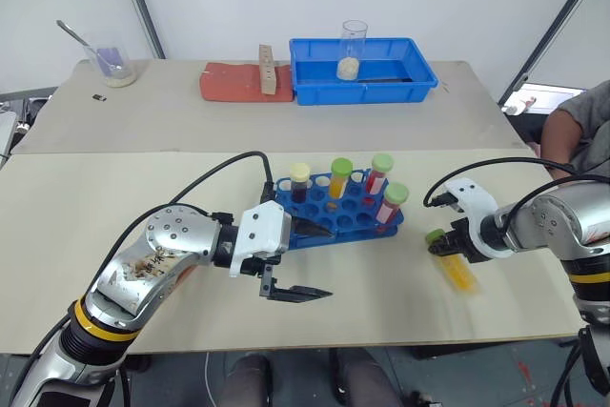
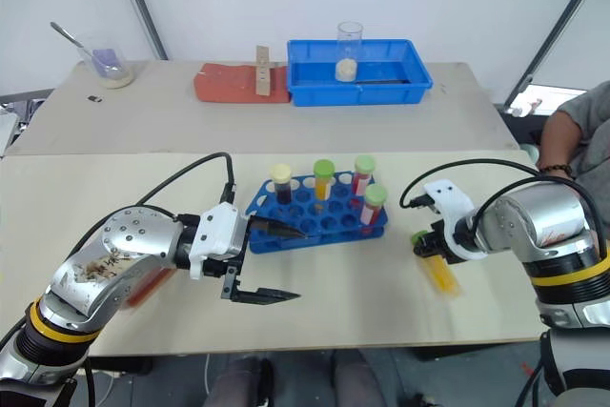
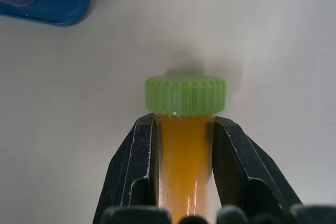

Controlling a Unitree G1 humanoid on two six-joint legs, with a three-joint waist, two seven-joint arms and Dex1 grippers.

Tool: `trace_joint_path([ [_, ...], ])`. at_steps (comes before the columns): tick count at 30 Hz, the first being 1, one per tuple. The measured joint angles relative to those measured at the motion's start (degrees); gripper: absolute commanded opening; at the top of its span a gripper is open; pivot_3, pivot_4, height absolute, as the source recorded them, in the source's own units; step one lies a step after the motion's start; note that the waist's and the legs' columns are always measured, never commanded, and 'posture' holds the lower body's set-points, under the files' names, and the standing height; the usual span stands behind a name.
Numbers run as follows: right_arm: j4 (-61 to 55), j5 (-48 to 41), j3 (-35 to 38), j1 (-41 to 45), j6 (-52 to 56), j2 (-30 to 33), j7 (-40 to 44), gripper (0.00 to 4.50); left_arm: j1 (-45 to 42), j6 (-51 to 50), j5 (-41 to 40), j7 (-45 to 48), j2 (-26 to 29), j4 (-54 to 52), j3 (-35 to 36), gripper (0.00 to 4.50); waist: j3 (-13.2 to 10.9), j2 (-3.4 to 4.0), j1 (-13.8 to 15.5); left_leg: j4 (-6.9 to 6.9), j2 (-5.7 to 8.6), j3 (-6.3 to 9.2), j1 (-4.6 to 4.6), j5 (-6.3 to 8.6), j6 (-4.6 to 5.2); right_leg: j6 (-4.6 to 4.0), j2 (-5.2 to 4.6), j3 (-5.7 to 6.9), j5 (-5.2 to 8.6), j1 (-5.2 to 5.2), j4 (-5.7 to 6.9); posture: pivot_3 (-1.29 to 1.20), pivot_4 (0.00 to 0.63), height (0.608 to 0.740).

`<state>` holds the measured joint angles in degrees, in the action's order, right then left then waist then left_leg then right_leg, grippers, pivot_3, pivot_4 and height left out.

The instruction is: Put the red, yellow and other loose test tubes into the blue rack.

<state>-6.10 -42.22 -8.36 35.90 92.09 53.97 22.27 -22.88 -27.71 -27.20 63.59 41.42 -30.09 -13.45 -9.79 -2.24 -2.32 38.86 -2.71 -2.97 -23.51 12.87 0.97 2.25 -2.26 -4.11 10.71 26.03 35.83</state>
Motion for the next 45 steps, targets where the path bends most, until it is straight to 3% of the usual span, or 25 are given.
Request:
trace_joint_path([
  [4, -6.66, -5.65, 4.38, -5.73, 0.00, 4.69, 1.44, 1.02, 0.98, 0.00, -0.01, 0.30, 1.68, 1.66, 1.68, 4.50, -0.01, 0.01, 0.32, 0.01, 0.00, 0.00, -0.08, 0.00, 0.00, 0.01, -0.01, 0.00, 0.01, 0.07, 0.00, 0.00, 0.150, 0.740],
  [7, -17.49, -10.71, 13.15, -12.22, -0.30, 7.84, 4.91, 1.02, 1.75, 0.03, -0.22, 0.65, 2.71, 3.33, 4.01, 4.50, 0.00, 0.01, 0.42, 0.00, -0.03, 0.02, -0.05, 0.00, 0.00, 0.02, 0.00, 0.04, 0.02, 0.06, 0.01, 0.00, 0.150, 0.740],
  [10, -28.94, -14.90, 22.67, -20.56, -3.95, 4.80, 7.84, 1.02, 2.86, 0.13, -1.13, 0.84, 3.10, 4.70, 6.61, 4.50, 0.00, 0.00, 0.31, 0.01, -0.09, 0.04, 0.00, 0.00, 0.00, 0.02, 0.07, 0.06, 0.02, 0.04, 0.05, 0.00, 0.150, 0.740],
  [13, -35.00, -18.23, 28.78, -27.01, -11.96, -5.67, 8.89, 1.02, 3.65, 0.92, -2.01, 0.92, 3.08, 6.46, 8.92, 4.50, 0.03, -0.08, 0.27, 0.07, -0.11, 0.08, 0.04, 0.00, 0.00, 0.03, 0.10, 0.08, 0.01, -0.01, 0.09, 0.00, 0.150, 0.740],
  [18, -39.86, -10.29, 24.87, -28.17, -30.57, -17.72, 6.43, 1.02, 4.28, 2.10, -2.34, 1.82, 3.40, 8.80, 12.18, 4.50, 0.02, -0.08, -0.11, 0.08, -0.10, 0.01, 0.07, 0.00, -0.01, -0.21, 0.07, 0.03, 0.14, 0.00, 0.07, 0.00, 0.150, 0.740],
  [23, -35.38, -1.84, 16.60, -23.32, -43.81, -29.60, 2.49, 1.02, 4.93, 2.71, -2.38, 3.07, 4.30, 9.23, 12.61, 4.50, 0.02, -0.07, -0.17, -0.03, -0.10, 0.01, 0.05, 0.00, -0.01, -0.12, 0.08, 0.05, 0.08, 0.07, 0.12, 0.00, 0.150, 0.740],
  [27, -29.91, 6.36, 10.17, -21.18, -52.97, -35.11, 1.08, 1.02, 5.16, 2.74, -2.38, 3.35, 4.73, 9.19, 12.77, 4.50, 0.02, -0.07, -0.07, -0.07, -0.10, 0.01, 0.01, 0.00, -0.01, -0.13, 0.08, 0.07, 0.08, 0.10, 0.12, 0.00, 0.150, 0.740],
  [35, -20.81, 18.60, 3.92, -21.90, -68.12, -38.99, 1.31, 1.02, 5.25, 2.23, -2.55, 2.88, 4.77, 8.00, 12.80, 4.50, 0.02, -0.07, 0.02, -0.03, -0.10, -0.01, 0.05, 0.00, -0.01, -0.14, 0.07, 0.06, 0.05, 0.09, 0.18, 0.00, 0.150, 0.740],
  [45, -16.34, 26.21, 1.82, -24.29, -79.09, -40.95, 1.12, 1.01, 7.55, 2.73, -2.61, 3.40, 4.77, 7.46, 13.14, 4.50, 0.03, -0.07, -0.14, -0.04, -0.11, -0.02, 0.18, 0.00, -0.01, -0.29, 0.07, 0.06, 0.14, 0.04, 0.26, 0.00, 0.150, 0.740],
])
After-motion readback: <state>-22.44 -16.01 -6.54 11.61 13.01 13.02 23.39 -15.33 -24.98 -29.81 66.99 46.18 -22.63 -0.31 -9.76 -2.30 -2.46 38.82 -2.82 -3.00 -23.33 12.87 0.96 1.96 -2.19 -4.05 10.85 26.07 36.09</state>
